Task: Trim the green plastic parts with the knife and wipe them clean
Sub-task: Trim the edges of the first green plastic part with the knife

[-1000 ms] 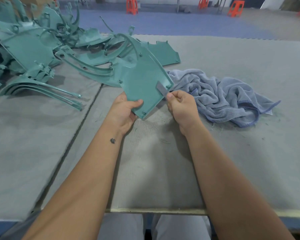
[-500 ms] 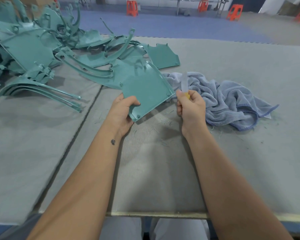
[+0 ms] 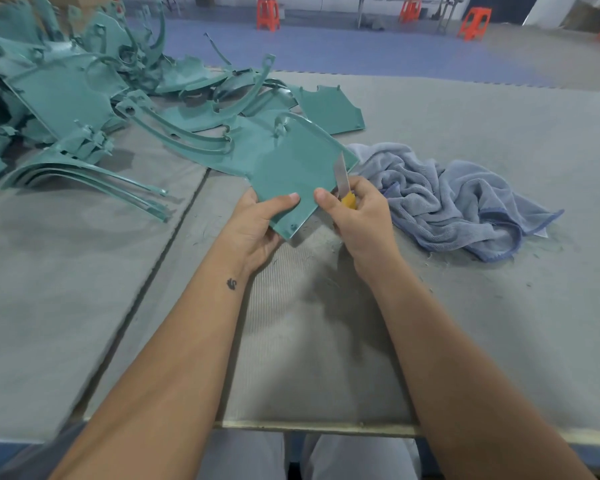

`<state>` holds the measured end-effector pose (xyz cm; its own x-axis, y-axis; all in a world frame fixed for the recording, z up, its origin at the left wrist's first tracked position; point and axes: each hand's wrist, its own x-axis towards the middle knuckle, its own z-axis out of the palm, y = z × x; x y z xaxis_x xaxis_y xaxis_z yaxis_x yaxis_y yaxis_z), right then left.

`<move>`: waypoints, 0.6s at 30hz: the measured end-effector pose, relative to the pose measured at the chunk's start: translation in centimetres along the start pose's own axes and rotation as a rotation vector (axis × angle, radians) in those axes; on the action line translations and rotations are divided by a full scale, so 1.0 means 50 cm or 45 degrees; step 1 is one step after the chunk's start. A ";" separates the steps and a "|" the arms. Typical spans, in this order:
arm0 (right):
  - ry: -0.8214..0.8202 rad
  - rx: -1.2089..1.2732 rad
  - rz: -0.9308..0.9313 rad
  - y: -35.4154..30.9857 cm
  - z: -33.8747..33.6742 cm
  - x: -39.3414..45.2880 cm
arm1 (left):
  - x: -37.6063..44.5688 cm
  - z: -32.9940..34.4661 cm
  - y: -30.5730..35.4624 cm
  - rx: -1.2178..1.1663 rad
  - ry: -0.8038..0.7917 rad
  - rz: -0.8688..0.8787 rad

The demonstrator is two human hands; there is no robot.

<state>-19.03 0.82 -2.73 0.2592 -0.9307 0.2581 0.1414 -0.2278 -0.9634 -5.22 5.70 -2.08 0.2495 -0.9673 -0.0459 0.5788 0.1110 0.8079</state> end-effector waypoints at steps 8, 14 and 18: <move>-0.125 -0.245 0.042 0.001 0.021 -0.013 | -0.003 0.000 0.004 0.153 0.148 0.065; 0.200 -0.182 0.017 -0.002 0.002 -0.002 | 0.005 -0.015 0.012 0.172 0.148 0.145; 0.434 -0.116 -0.054 -0.005 -0.014 0.008 | 0.012 -0.022 0.016 0.263 0.322 0.246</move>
<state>-19.66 0.31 -2.46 -0.0813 -0.9583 0.2741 0.0556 -0.2789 -0.9587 -3.78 5.45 -2.11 0.5376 -0.8432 -0.0044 0.3404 0.2123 0.9160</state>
